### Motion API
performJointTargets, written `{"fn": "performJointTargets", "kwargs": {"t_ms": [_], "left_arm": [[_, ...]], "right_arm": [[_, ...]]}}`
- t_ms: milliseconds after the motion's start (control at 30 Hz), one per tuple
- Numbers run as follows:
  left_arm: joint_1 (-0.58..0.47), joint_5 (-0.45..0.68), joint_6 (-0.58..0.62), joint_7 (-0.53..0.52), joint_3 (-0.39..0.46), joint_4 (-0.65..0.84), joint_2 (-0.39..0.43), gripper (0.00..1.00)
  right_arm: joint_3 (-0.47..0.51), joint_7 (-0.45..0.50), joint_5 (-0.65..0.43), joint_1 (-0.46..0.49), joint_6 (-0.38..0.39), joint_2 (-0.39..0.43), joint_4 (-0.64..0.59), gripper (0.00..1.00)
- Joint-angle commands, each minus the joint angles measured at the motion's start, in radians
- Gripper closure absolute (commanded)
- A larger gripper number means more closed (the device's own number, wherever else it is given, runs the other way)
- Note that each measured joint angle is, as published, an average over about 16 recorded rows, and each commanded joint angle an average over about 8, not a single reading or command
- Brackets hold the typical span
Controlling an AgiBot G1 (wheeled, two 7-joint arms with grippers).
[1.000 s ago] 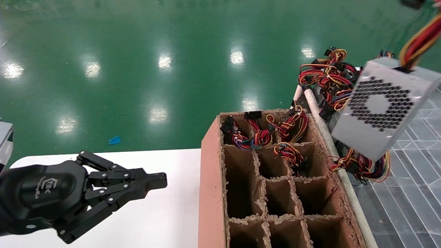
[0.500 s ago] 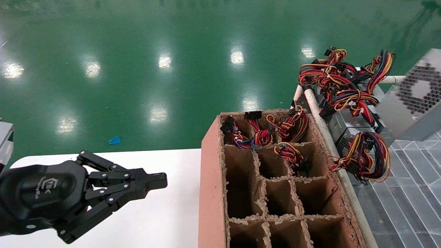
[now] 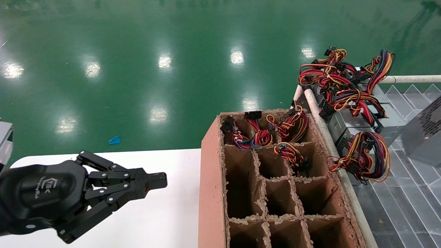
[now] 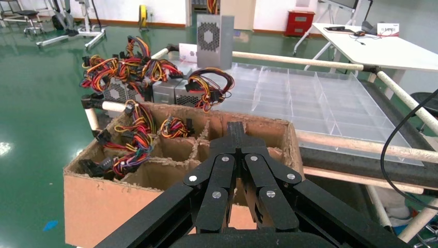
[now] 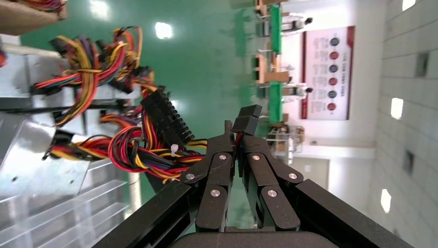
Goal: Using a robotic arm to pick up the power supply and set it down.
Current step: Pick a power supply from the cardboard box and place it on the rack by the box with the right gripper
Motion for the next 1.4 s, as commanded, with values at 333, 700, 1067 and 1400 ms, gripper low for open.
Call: {"fn": "performJointTargets", "kwargs": {"t_ms": [333, 700, 1067, 1400], "left_arm": [[0.000, 0.000, 0.000, 0.000, 0.000, 0.000, 0.000, 1.00], [0.000, 0.000, 0.000, 0.000, 0.000, 0.000, 0.000, 1.00], [0.000, 0.000, 0.000, 0.000, 0.000, 0.000, 0.000, 1.00], [0.000, 0.000, 0.000, 0.000, 0.000, 0.000, 0.000, 1.00]], "right_arm": [[-0.028, -0.027, 0.053, -0.096, 0.011, 0.048, -0.022, 1.00], [-0.044, -0.026, 0.123, -0.163, 0.027, 0.099, 0.011, 1.00], [-0.070, 0.009, 0.207, -0.219, 0.029, 0.153, 0.078, 1.00], [-0.111, 0.049, 0.293, -0.271, 0.063, 0.201, 0.173, 1.00]]}}
